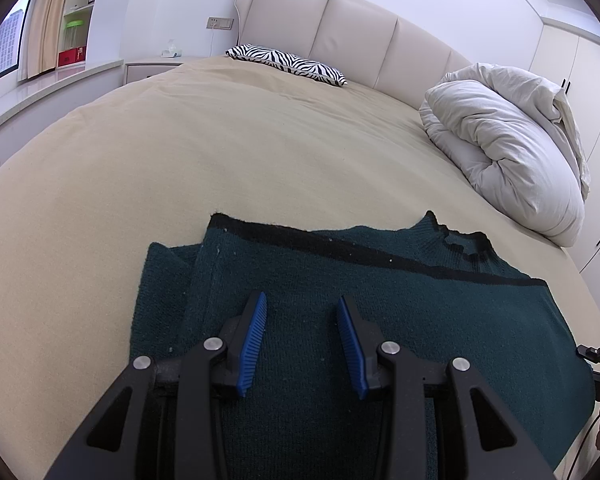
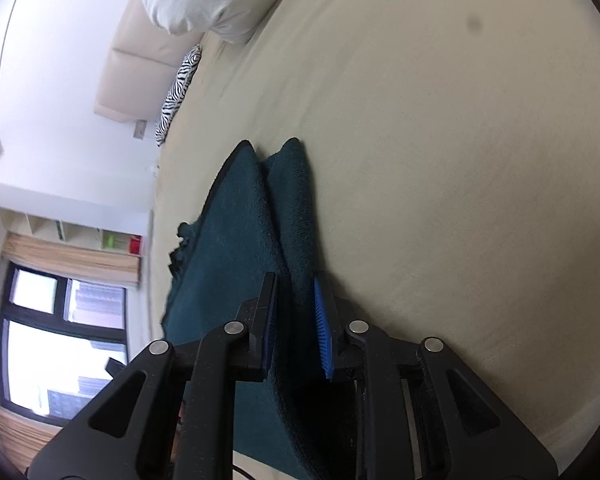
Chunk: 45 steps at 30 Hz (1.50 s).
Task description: Fold small clothes
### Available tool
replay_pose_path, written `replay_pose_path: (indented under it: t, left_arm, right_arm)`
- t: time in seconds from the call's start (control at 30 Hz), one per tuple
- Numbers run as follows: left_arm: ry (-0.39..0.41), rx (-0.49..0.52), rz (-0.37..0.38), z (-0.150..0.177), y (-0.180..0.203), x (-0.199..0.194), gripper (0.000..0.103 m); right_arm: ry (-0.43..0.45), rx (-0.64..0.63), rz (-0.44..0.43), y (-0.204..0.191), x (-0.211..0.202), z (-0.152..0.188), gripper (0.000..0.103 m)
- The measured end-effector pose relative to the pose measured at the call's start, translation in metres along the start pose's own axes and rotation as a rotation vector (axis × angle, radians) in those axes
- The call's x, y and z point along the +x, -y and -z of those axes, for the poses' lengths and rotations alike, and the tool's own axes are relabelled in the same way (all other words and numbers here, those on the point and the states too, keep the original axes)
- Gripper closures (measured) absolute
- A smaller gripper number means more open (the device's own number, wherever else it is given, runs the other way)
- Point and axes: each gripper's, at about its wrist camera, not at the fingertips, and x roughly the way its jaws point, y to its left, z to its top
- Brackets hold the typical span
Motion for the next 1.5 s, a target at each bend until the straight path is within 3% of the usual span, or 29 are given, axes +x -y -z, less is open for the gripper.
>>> replay_pose_path:
  t: [0.23,0.47,0.67,0.73,0.8,0.9,1.0,1.13,1.23,1.3,1.4,1.47,1.5]
  left_arm:
    - [0.0,0.0,0.0,0.0,0.0,0.0,0.063]
    - [0.0,0.0,0.001,0.0,0.0,0.0,0.063]
    - [0.0,-0.001,0.002,0.0,-0.001,0.0,0.063]
    - [0.0,-0.001,0.001,0.001,-0.001,0.0,0.063]
    - [0.0,-0.001,0.001,0.0,-0.001,0.0,0.063]
    - [-0.022,-0.002,-0.008,-0.003,0.003,-0.001,0.063]
    - [-0.06,0.016,-0.068,-0.01,0.02,-0.016,0.063]
    - [-0.064,-0.028,0.068,0.001,0.042,-0.045,0.061]
    - [-0.095,-0.011,0.118,0.016,0.055,-0.049,0.061]
    - [-0.11,-0.01,0.101,0.024,0.05,-0.044,0.062]
    - [-0.144,-0.079,0.146,0.031,0.031,-0.035,0.073]
    - [-0.151,-0.125,0.18,0.028,0.018,-0.035,0.083]
    - [-0.156,-0.159,0.207,0.028,0.013,-0.036,0.083]
  right_arm:
    - [-0.05,-0.046,-0.002,-0.004,-0.007,0.003,0.065]
    - [-0.149,-0.018,-0.034,-0.006,0.011,0.006,0.064]
    - [-0.209,-0.084,0.02,-0.03,0.036,0.009,0.062]
    - [-0.198,-0.089,0.036,-0.03,0.038,0.01,0.07]
    - [-0.188,-0.084,0.05,-0.026,0.038,0.012,0.085]
    - [-0.157,-0.088,0.059,-0.025,0.035,0.016,0.088]
    - [-0.121,-0.114,0.111,-0.034,0.035,0.021,0.089]
    - [-0.075,-0.151,0.185,-0.048,0.032,0.026,0.09]
    - [-0.046,-0.191,0.258,-0.063,0.033,0.031,0.09]
    - [-0.02,-0.232,0.318,-0.076,0.033,0.036,0.09]
    - [0.021,-0.299,0.393,-0.103,0.031,0.046,0.09]
    - [0.04,-0.401,0.451,-0.135,0.033,0.058,0.09]
    - [0.044,-0.453,0.474,-0.152,0.038,0.066,0.09]
